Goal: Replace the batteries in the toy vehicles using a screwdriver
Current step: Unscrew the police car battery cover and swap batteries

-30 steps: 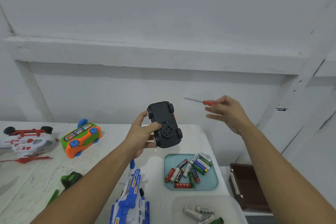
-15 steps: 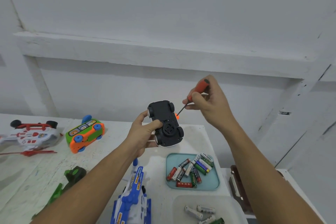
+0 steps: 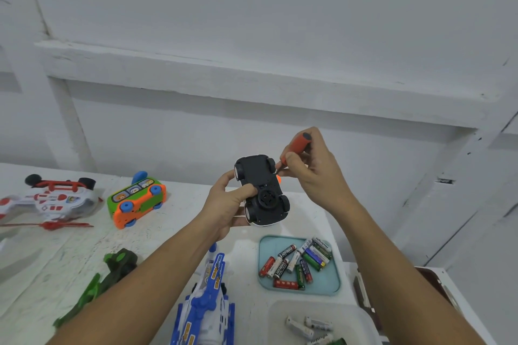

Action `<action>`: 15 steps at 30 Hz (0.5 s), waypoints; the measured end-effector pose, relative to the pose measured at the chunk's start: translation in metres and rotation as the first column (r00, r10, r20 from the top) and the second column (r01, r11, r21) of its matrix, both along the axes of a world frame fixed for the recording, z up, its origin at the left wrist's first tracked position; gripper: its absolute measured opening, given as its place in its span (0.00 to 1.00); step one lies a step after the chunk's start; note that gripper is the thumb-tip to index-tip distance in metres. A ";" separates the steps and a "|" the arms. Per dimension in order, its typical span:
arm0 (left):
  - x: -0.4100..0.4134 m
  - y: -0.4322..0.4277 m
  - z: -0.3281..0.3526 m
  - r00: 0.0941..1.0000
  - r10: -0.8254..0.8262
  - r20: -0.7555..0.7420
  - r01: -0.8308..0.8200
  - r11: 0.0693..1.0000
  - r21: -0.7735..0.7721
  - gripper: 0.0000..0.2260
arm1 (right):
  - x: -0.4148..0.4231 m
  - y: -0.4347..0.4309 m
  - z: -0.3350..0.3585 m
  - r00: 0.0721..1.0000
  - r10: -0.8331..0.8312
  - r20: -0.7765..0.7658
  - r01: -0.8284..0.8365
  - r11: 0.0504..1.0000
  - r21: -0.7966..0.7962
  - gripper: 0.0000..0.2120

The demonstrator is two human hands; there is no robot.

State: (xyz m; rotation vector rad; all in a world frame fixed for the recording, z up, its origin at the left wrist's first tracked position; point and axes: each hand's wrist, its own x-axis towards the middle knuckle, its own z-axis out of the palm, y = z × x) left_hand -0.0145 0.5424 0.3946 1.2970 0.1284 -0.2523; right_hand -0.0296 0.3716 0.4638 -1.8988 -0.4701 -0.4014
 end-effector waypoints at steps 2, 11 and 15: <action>-0.001 -0.001 0.001 1.000 -0.002 0.000 0.002 1.000 -0.005 0.20 | -0.001 0.000 0.001 1.000 -0.008 0.009 0.008 1.000 -0.005 0.05; -0.001 -0.001 0.003 1.000 -0.004 0.001 0.004 0.999 -0.048 0.21 | -0.006 0.002 0.003 0.996 0.012 0.092 -0.003 0.995 -0.095 0.13; -0.003 -0.002 0.005 1.000 0.009 0.008 -0.009 0.997 -0.077 0.21 | -0.011 0.007 0.007 0.985 0.040 0.165 -0.015 0.989 -0.148 0.26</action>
